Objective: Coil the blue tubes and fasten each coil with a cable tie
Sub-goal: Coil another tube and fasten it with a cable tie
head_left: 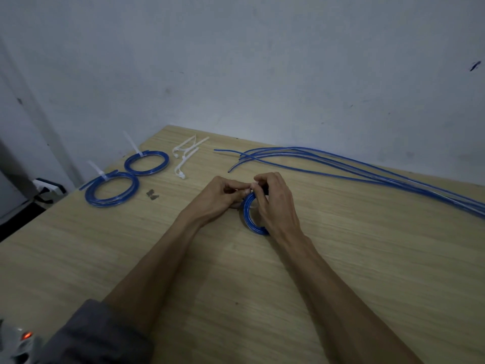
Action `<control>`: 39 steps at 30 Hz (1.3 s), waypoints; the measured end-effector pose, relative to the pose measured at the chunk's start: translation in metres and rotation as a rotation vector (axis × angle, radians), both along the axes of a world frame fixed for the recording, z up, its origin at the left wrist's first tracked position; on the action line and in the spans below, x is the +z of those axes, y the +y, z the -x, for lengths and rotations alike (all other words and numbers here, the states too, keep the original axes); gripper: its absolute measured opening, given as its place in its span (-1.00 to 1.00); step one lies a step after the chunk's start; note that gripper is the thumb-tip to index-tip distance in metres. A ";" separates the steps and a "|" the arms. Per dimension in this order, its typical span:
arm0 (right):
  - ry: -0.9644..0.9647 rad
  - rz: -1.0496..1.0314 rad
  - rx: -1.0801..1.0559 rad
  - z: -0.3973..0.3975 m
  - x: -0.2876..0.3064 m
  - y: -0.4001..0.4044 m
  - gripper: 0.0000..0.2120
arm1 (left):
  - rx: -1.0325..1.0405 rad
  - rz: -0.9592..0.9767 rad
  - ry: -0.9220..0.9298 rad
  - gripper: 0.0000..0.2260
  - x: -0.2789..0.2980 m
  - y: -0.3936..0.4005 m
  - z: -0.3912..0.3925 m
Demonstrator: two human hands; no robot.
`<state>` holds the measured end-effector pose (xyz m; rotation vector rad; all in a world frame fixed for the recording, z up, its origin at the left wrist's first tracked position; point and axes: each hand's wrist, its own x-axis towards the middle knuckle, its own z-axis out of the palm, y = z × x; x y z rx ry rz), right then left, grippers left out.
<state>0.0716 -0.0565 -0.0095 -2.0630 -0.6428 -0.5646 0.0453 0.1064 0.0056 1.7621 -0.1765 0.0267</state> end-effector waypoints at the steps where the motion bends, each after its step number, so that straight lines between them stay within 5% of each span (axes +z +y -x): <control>1: -0.004 0.000 -0.002 0.000 0.000 0.000 -0.86 | -0.005 -0.005 -0.002 -0.76 0.000 0.000 0.000; 23: 0.042 -0.101 -0.021 0.000 0.005 -0.004 -0.88 | -0.007 0.066 0.009 -0.73 -0.004 -0.009 0.000; 39: 0.068 -0.002 0.021 -0.003 0.002 -0.002 -0.90 | 0.227 0.049 -0.051 -0.88 -0.003 -0.018 -0.003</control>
